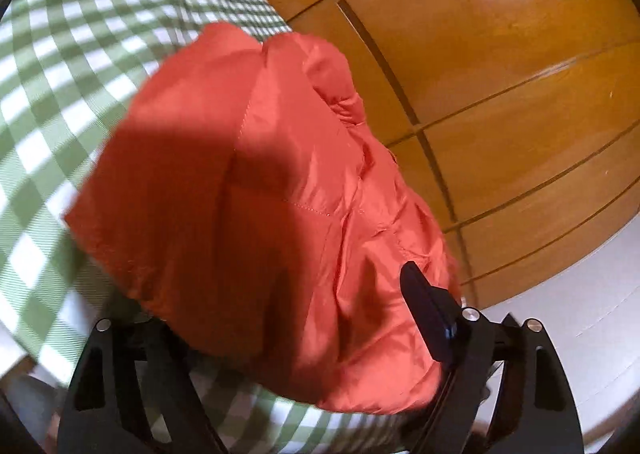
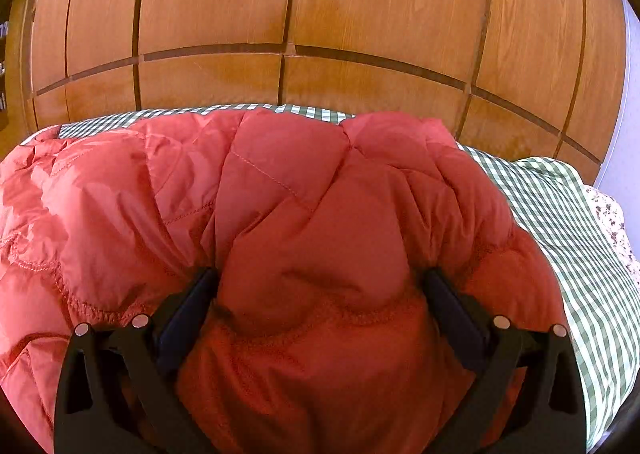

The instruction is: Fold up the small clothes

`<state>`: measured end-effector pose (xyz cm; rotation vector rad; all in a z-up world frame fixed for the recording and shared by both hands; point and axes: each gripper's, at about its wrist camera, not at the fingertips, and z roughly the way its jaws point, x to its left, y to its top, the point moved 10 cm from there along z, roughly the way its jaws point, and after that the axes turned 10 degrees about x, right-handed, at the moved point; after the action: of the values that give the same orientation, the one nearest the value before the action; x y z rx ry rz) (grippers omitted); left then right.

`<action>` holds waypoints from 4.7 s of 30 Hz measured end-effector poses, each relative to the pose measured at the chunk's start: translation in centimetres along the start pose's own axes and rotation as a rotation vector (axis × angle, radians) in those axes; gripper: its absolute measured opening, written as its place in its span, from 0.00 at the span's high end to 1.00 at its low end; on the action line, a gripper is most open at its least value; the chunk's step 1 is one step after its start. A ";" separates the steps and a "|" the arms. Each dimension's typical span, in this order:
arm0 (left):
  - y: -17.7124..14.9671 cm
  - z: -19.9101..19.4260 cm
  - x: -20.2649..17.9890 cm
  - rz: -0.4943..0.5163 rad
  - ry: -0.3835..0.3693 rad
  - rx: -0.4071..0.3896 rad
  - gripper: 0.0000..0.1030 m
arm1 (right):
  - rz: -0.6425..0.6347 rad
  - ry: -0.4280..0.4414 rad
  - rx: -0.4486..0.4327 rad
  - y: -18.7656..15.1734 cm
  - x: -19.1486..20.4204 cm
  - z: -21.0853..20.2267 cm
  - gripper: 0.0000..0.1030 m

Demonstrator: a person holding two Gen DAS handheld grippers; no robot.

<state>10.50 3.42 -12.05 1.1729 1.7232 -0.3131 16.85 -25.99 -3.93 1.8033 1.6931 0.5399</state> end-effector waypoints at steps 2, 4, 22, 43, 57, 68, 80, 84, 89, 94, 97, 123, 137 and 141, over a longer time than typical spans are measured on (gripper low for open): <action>0.6 0.2 0.0 -0.037 -0.022 -0.021 0.24 | 0.000 0.001 0.000 -0.1 0.0 0.0 0.02; 1.7 0.9 0.2 -0.067 -0.015 -0.047 0.33 | 0.000 0.000 0.000 -0.1 0.0 0.0 0.02; 2.2 0.2 -2.1 0.008 -0.017 -0.001 0.79 | -0.024 0.021 0.048 6.0 1.9 0.5 0.02; 1.2 -2.6 -11.5 0.429 0.101 -0.111 0.80 | -0.056 -0.014 0.037 -2.4 0.2 -2.2 0.02; 0.0 -1.0 -18.4 0.728 0.309 -0.127 0.80 | 0.010 0.058 -0.048 0.4 -0.5 -4.6 0.02; -2.6 2.0 -19.3 0.864 0.448 -0.041 0.80 | -0.125 0.145 0.077 2.2 8.6 2.9 0.02; -6.6 4.9 -25.4 1.243 0.532 -0.097 0.79 | 0.210 0.037 -0.049 -1.2 -8.9 -5.8 0.02; -9.2 7.5 -27.0 1.380 0.531 -0.084 0.79 | 0.313 -0.009 0.031 -4.3 -14.2 -4.7 0.02; -12.8 11.2 -28.5 1.511 0.500 -0.020 0.76 | 0.453 0.136 0.096 -7.9 -14.2 -3.6 0.02; -17.0 15.2 -28.6 1.628 0.457 0.050 0.76 | 0.513 0.228 0.099 -8.9 -14.1 -3.4 0.02; -19.2 16.1 -27.9 1.716 0.472 0.045 0.76 | 0.516 0.217 0.079 -9.1 -15.0 -4.7 0.02; -20.2 15.5 -27.4 1.537 0.175 0.387 0.51 | 0.417 0.160 0.097 0.6 -17.4 -0.8 0.02; -12.5 13.1 -34.3 1.294 -0.082 0.532 0.51 | 0.463 0.193 0.064 -0.5 -18.5 -0.3 0.02; -7.1 19.5 -34.3 1.167 0.173 0.334 0.52 | 0.455 0.170 0.052 -0.8 -18.4 -0.7 0.02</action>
<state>17.43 -32.19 4.88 2.2705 0.8743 0.2417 13.94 -44.10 -2.00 2.2494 1.4066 0.8666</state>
